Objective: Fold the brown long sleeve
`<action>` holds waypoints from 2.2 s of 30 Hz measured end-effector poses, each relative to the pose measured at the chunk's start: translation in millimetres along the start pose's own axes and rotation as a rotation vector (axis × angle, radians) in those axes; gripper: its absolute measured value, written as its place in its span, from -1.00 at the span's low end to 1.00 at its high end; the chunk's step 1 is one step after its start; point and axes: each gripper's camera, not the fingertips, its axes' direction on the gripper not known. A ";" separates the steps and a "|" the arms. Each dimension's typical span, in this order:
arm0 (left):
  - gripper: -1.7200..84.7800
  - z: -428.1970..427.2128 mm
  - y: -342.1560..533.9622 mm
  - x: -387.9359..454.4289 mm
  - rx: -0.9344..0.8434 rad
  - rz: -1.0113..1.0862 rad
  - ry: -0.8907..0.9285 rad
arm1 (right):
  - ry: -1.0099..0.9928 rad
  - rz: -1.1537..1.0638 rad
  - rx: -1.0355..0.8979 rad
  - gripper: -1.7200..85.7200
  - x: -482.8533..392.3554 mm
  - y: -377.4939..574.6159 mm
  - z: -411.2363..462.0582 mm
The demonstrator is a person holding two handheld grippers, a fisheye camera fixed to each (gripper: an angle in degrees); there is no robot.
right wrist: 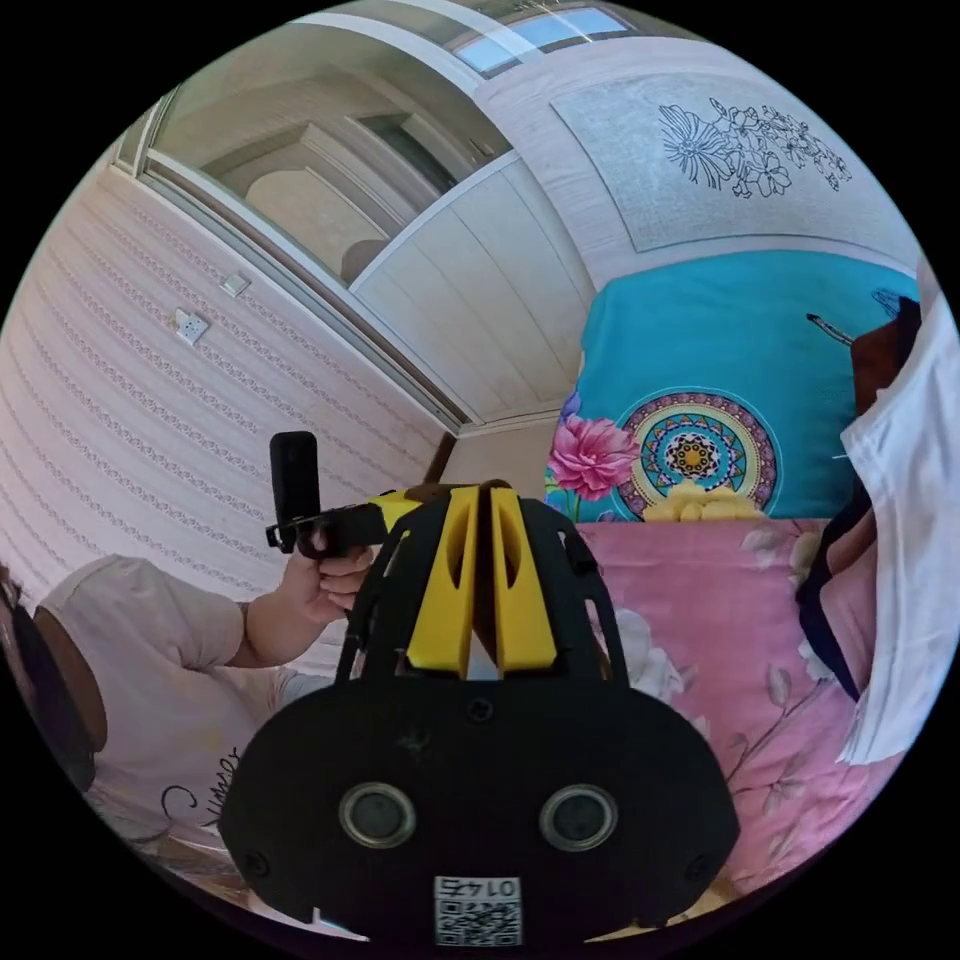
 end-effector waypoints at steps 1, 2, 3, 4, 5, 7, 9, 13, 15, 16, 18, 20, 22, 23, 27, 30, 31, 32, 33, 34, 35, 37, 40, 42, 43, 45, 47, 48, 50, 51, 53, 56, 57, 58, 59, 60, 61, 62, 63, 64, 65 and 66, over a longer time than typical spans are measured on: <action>-0.98 9.1 -10.2 -24.5 -0.015 -0.048 -0.015 | 0.062 0.042 -0.008 -0.92 14.3 1.7 6.8; -0.98 21.5 -18.5 -46.6 -0.045 -0.100 -0.037 | 0.099 0.061 0.003 -0.92 24.7 10.3 4.5; -0.98 28.9 -22.3 -54.5 -0.064 -0.102 -0.049 | 0.103 0.062 0.010 -0.92 29.1 16.6 0.6; -0.98 44.1 -29.1 -67.1 -0.119 -0.115 -0.081 | 0.120 0.069 0.024 -0.91 38.6 32.4 -11.1; -0.98 56.9 -35.1 -71.4 -0.163 -0.095 -0.113 | 0.167 0.090 0.032 -0.91 50.6 52.2 -26.4; -0.98 70.0 -43.0 -70.1 -0.216 -0.065 -0.158 | 0.259 0.125 0.028 -0.90 72.1 86.4 -51.7; -0.98 70.5 -48.8 -64.8 -0.212 -0.037 -0.152 | 0.383 0.210 -0.015 -0.89 101.4 121.6 -75.5; -0.98 60.3 -50.1 -59.6 -0.213 -0.021 -0.166 | 0.523 0.377 -0.133 -0.82 164.5 185.7 -103.7; -0.98 62.2 -45.7 -61.4 -0.229 -0.013 -0.188 | 0.506 0.409 -0.250 -0.82 187.3 201.4 -90.5; -0.98 65.6 -42.8 -63.9 -0.241 -0.011 -0.196 | 0.476 0.398 -0.311 -0.84 195.0 207.8 -77.9; -0.98 69.1 -39.9 -66.7 -0.235 -0.024 -0.193 | 0.507 0.356 -0.323 -0.89 191.7 207.2 -73.0; -0.98 73.5 -40.7 -65.1 -0.226 -0.025 -0.157 | 0.557 0.309 -0.317 -0.93 183.5 195.9 -82.1; -0.98 78.5 -42.5 -60.1 -0.218 -0.005 -0.147 | 0.612 0.290 -0.271 -0.94 178.2 187.1 -100.0; -0.97 85.4 -44.5 -57.2 -0.216 0.014 -0.151 | 0.646 0.298 -0.232 -0.95 178.2 182.2 -115.6; -0.92 128.0 -52.6 -59.6 -0.242 0.060 -0.164 | 0.717 0.388 -0.134 -0.95 196.5 175.4 -156.6; -0.84 166.0 -53.0 -71.9 -0.279 0.059 -0.236 | 0.754 0.470 -0.132 -0.96 220.6 174.8 -167.1; -0.82 174.4 -50.3 -78.2 -0.277 0.045 -0.253 | 0.749 0.502 -0.142 -0.96 229.5 175.2 -167.8; -0.82 180.0 -45.6 -83.6 -0.266 0.038 -0.253 | 0.737 0.525 -0.163 -0.96 236.7 174.8 -167.7; -0.81 182.9 -42.8 -86.4 -0.264 0.033 -0.254 | 0.738 0.529 -0.171 -0.96 238.7 174.2 -167.9; -0.81 191.2 -36.9 -91.4 -0.275 0.033 -0.264 | 0.748 0.529 -0.178 -0.96 239.9 172.6 -169.5; -0.81 202.6 -30.4 -95.8 -0.295 0.045 -0.286 | 0.747 0.530 -0.187 -0.96 240.6 170.4 -171.8; -0.80 225.0 -20.2 -101.8 -0.330 0.074 -0.321 | 0.745 0.528 -0.203 -0.96 240.0 166.6 -176.5; -0.77 270.2 -4.8 -115.2 -0.377 0.092 -0.391 | 0.756 0.520 -0.201 -0.96 233.7 159.8 -192.0; -0.83 299.8 5.7 -123.3 -0.443 0.124 -0.420 | 0.744 0.526 -0.189 -0.95 229.8 155.6 -206.0; -0.89 311.7 13.1 -124.2 -0.467 0.166 -0.425 | 0.736 0.528 -0.173 -0.95 226.1 152.6 -217.3; -0.94 311.1 17.3 -121.5 -0.448 0.194 -0.422 | 0.725 0.528 -0.137 -0.95 219.0 147.6 -236.6; -0.97 292.3 18.9 -115.3 -0.383 0.238 -0.406 | 0.705 0.517 -0.097 -0.95 208.9 139.4 -262.6; -0.97 287.5 19.1 -115.0 -0.370 0.248 -0.412 | 0.698 0.510 -0.092 -0.95 206.6 136.9 -268.1; -0.97 281.0 25.0 -125.9 -0.364 0.268 -0.438 | 0.662 0.486 -0.078 -0.95 199.7 125.9 -285.0; -0.97 284.1 28.2 -131.5 -0.377 0.272 -0.455 | 0.658 0.485 -0.080 -0.94 198.7 122.9 -287.7; -0.96 311.9 50.8 -159.0 -0.468 0.303 -0.562 | 0.656 0.479 -0.096 -0.93 195.5 112.1 -294.4; -0.92 338.6 79.3 -193.4 -0.522 0.267 -0.593 | 0.686 0.484 -0.071 -0.88 182.7 106.4 -317.4; -0.91 338.9 81.2 -197.9 -0.518 0.248 -0.583 | 0.682 0.484 -0.050 -0.87 177.6 106.7 -327.0; -0.89 337.3 84.3 -205.8 -0.507 0.212 -0.565 | 0.666 0.484 -0.006 -0.84 164.7 109.6 -350.6; -0.87 331.0 88.4 -209.1 -0.481 0.202 -0.556 | 0.646 0.486 0.058 -0.83 146.7 117.8 -380.0; -0.87 326.8 91.2 -209.1 -0.470 0.208 -0.558 | 0.640 0.485 0.099 -0.82 135.2 124.5 -396.0; -0.86 316.0 98.3 -205.4 -0.451 0.231 -0.559 | 0.641 0.485 0.175 -0.82 108.6 142.3 -428.0; -0.86 303.9 108.8 -197.2 -0.438 0.271 -0.547 | 0.655 0.492 0.226 -0.82 78.4 164.8 -457.3; -0.86 298.5 115.9 -192.0 -0.439 0.296 -0.540 | 0.668 0.498 0.246 -0.82 61.9 177.9 -470.5; -0.86 291.0 134.5 -180.3 -0.460 0.355 -0.522 | 0.699 0.530 0.271 -0.81 28.2 207.1 -493.1; -0.87 287.8 158.9 -168.7 -0.499 0.411 -0.497 | 0.732 0.588 0.288 -0.81 -5.7 240.3 -510.4; -0.87 288.0 172.6 -163.5 -0.523 0.435 -0.481 | 0.744 0.622 0.293 -0.81 -22.5 257.9 -516.8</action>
